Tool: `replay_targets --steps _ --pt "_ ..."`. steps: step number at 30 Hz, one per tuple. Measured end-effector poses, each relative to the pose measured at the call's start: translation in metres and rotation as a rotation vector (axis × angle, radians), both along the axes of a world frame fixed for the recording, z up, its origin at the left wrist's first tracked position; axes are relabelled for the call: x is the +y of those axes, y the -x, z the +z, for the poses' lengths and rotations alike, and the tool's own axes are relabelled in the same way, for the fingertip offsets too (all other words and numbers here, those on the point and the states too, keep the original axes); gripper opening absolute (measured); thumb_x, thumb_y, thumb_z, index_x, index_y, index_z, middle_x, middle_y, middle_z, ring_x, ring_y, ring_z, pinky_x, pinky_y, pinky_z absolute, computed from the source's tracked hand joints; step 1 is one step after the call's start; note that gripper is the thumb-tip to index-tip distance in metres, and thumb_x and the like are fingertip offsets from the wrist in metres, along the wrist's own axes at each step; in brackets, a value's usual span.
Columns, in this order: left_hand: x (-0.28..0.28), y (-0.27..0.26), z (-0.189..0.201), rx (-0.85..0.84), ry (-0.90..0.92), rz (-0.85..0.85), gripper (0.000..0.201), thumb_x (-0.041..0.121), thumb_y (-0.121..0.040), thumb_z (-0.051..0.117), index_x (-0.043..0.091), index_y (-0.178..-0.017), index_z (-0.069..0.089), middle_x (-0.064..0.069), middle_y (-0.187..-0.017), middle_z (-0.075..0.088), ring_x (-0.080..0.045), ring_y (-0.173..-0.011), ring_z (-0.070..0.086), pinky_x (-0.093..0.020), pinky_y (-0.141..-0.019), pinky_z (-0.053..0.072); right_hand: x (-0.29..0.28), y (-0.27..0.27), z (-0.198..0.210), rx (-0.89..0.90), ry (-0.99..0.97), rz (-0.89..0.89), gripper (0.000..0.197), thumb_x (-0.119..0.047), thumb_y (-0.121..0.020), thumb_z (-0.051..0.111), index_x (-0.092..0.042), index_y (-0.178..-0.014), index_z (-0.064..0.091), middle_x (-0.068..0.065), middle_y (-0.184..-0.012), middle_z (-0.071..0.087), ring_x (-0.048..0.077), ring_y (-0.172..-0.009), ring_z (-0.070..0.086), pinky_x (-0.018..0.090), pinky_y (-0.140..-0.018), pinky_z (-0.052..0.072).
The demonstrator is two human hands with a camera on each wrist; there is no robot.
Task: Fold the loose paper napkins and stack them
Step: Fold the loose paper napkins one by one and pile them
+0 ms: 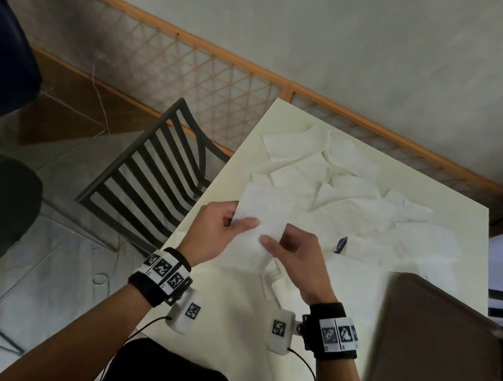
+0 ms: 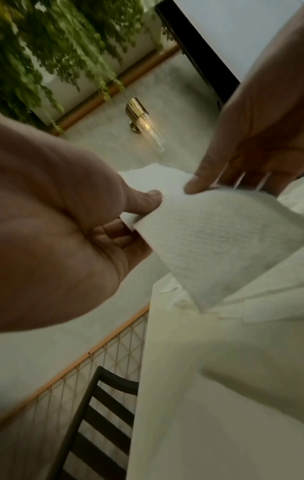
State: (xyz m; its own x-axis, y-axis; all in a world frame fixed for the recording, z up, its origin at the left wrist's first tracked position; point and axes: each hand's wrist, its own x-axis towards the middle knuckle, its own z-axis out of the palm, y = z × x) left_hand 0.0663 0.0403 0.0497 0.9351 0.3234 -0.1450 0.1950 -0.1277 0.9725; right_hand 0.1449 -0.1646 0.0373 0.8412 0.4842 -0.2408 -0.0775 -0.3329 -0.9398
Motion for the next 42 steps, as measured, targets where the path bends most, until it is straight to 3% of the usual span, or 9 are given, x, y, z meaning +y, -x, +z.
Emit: replay_targets --steps 2,5,9,13,23,30,33,37,42 --pt "0.005 0.001 0.009 -0.031 -0.008 -0.04 0.021 0.028 -0.097 0.081 0.014 -0.112 0.081 0.005 -0.102 0.084 -0.018 -0.095 0.081 -0.048 -0.089 0.066 0.004 0.006 -0.002 0.004 -0.123 -0.068 0.042 -0.039 -0.092 0.088 0.0 -0.092 0.072 0.027 -0.084 0.067 0.022 -0.078 0.063 0.042 -0.078 0.051" --pt "0.015 0.004 0.013 -0.051 -0.085 -0.129 0.016 0.023 -0.101 0.077 0.013 -0.113 0.079 0.006 -0.104 0.084 -0.016 -0.098 0.08 -0.039 -0.091 0.065 0.008 0.008 0.012 0.009 -0.274 -0.143 0.005 -0.008 -0.1 0.079 -0.004 -0.101 0.081 0.008 -0.088 0.078 0.012 -0.083 0.067 0.028 -0.078 0.055" --pt "0.024 0.012 0.014 -0.135 -0.089 -0.117 0.016 0.005 -0.105 0.067 0.007 -0.109 0.082 0.002 -0.103 0.083 -0.016 -0.096 0.078 -0.035 -0.09 0.062 0.011 0.008 0.016 0.014 -0.357 -0.161 0.02 0.001 -0.101 0.072 -0.005 -0.117 0.083 0.013 -0.116 0.082 0.021 -0.106 0.075 0.038 -0.093 0.061" --pt "0.022 0.016 0.022 -0.144 0.015 -0.088 0.031 -0.008 -0.107 0.055 0.006 -0.105 0.083 -0.002 -0.108 0.082 -0.02 -0.108 0.077 -0.035 -0.095 0.063 0.012 0.008 0.009 0.053 -0.439 -0.171 0.032 0.017 -0.095 0.062 -0.005 -0.098 0.085 0.024 -0.108 0.079 0.036 -0.104 0.074 0.048 -0.09 0.056" --pt "0.023 0.018 0.027 -0.099 0.196 -0.03 0.031 -0.003 -0.109 0.049 0.003 -0.1 0.078 -0.013 -0.105 0.074 -0.023 -0.099 0.071 -0.031 -0.086 0.058 0.015 0.009 0.009 0.081 -0.495 -0.133 0.038 0.016 -0.099 0.057 -0.007 -0.086 0.084 0.02 -0.1 0.077 0.032 -0.097 0.071 0.038 -0.082 0.053" --pt "0.028 0.032 0.027 -0.167 -0.207 -0.169 0.009 0.008 -0.102 0.071 0.012 -0.098 0.078 0.005 -0.094 0.079 -0.017 -0.093 0.076 -0.022 -0.087 0.059 0.04 0.012 0.026 -0.154 -0.129 0.036 0.017 -0.019 -0.114 0.053 -0.014 -0.1 0.061 -0.001 -0.1 0.079 0.018 -0.099 0.074 0.029 -0.084 0.054" --pt "0.029 0.039 0.025 -0.186 -0.228 -0.153 0.007 0.009 -0.102 0.072 0.012 -0.098 0.077 0.003 -0.09 0.077 -0.019 -0.088 0.076 -0.023 -0.084 0.06 0.062 0.018 0.017 -0.385 0.096 0.254 0.041 -0.047 -0.115 0.048 -0.02 -0.084 0.057 -0.008 -0.072 0.059 0.009 -0.07 0.056 0.033 -0.068 0.044" --pt "0.036 0.054 0.018 -0.127 -0.2 0.088 0.006 0.018 -0.098 0.079 0.016 -0.092 0.078 0.001 -0.085 0.077 -0.02 -0.081 0.076 -0.032 -0.079 0.064 0.074 0.018 0.004 -0.347 0.055 0.197 0.048 -0.042 -0.114 0.055 -0.015 -0.076 0.044 -0.008 -0.063 0.038 0.009 -0.06 0.037 0.025 -0.06 0.033" --pt "0.051 0.069 -0.016 -0.004 -0.163 0.254 0.011 0.023 -0.093 0.085 0.029 -0.096 0.076 0.001 -0.09 0.079 -0.021 -0.084 0.077 -0.039 -0.083 0.066 0.092 0.02 -0.028 -0.107 0.044 0.013 0.03 -0.045 -0.109 0.064 -0.021 -0.094 0.053 -0.004 -0.069 0.063 0.011 -0.064 0.06 0.034 -0.069 0.06"
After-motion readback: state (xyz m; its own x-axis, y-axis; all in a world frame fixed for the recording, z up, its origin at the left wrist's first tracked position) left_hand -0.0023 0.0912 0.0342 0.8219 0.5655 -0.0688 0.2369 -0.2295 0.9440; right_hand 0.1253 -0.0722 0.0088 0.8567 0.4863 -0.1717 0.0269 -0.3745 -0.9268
